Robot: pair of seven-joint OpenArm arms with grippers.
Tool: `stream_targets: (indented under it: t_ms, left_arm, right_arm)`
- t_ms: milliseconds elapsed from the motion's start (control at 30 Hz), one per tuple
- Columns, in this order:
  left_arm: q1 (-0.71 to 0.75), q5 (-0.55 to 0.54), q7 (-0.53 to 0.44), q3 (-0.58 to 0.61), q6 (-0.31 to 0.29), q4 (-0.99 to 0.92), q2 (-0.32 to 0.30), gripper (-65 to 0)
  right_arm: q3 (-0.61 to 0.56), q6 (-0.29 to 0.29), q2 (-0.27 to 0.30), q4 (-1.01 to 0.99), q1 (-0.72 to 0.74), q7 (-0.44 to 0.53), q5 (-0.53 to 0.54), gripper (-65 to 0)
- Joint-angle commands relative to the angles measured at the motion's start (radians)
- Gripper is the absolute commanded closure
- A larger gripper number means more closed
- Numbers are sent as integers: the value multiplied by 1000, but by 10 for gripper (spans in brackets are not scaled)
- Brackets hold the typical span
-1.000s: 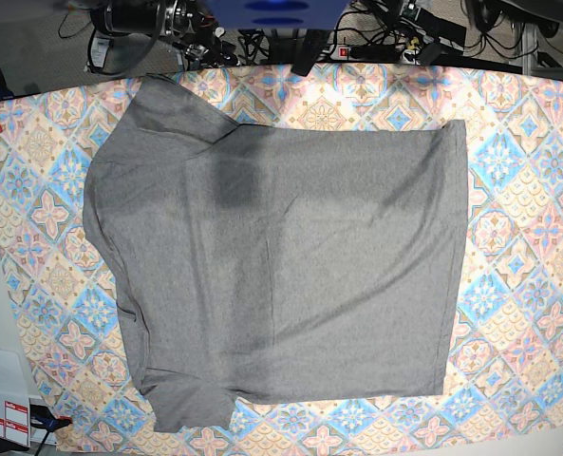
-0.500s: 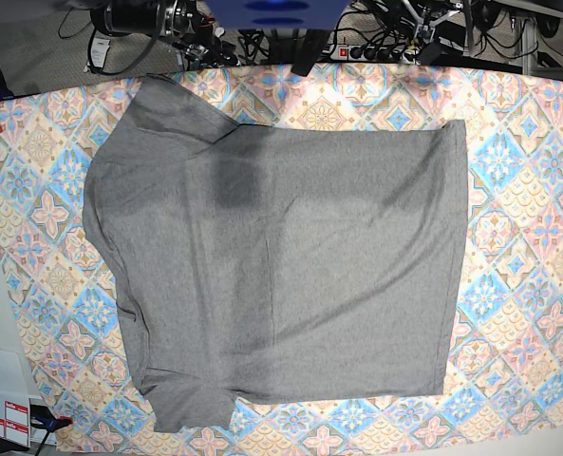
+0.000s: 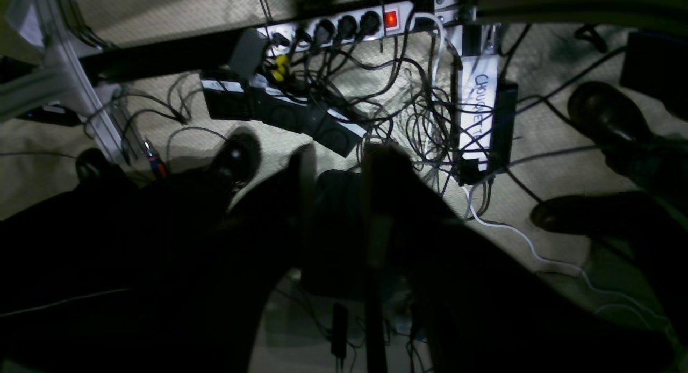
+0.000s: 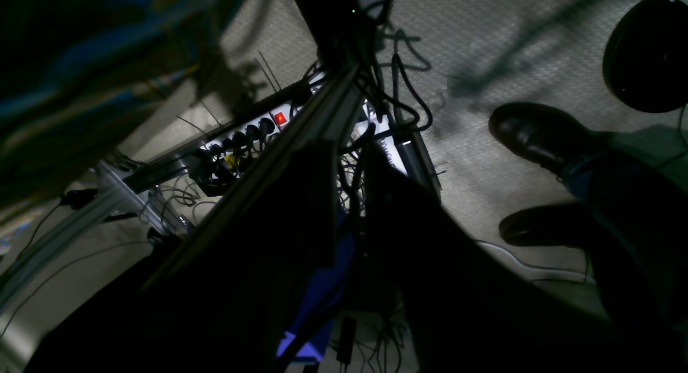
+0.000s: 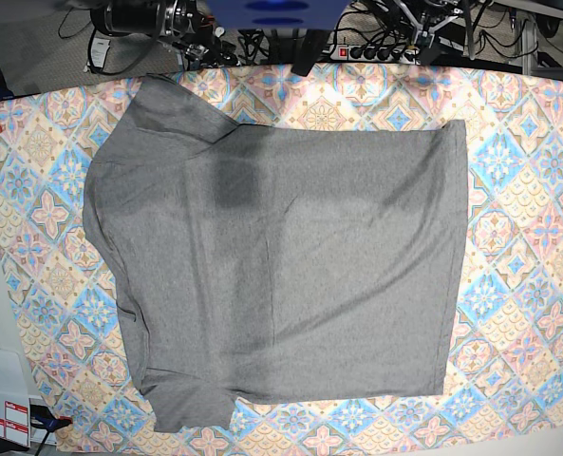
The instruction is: Fold the T-shirt properly
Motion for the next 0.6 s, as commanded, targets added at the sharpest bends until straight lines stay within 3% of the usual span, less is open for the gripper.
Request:
stream_targets:
  t_ms: [0, 467, 567]
  left_arm:
    - [7, 1, -2, 1, 2, -3, -13, -140]
    - [7, -59, -2, -4, 2, -3, -10, -140]
    - [6, -76, -2, -4, 32, -3, -9, -140]
  right_arm:
    - [3, 8, 0, 1, 3, 7, 2, -93]
    - [3, 8, 0, 1, 3, 7, 2, -93]
    - [3, 8, 0, 1, 3, 7, 2, -93]
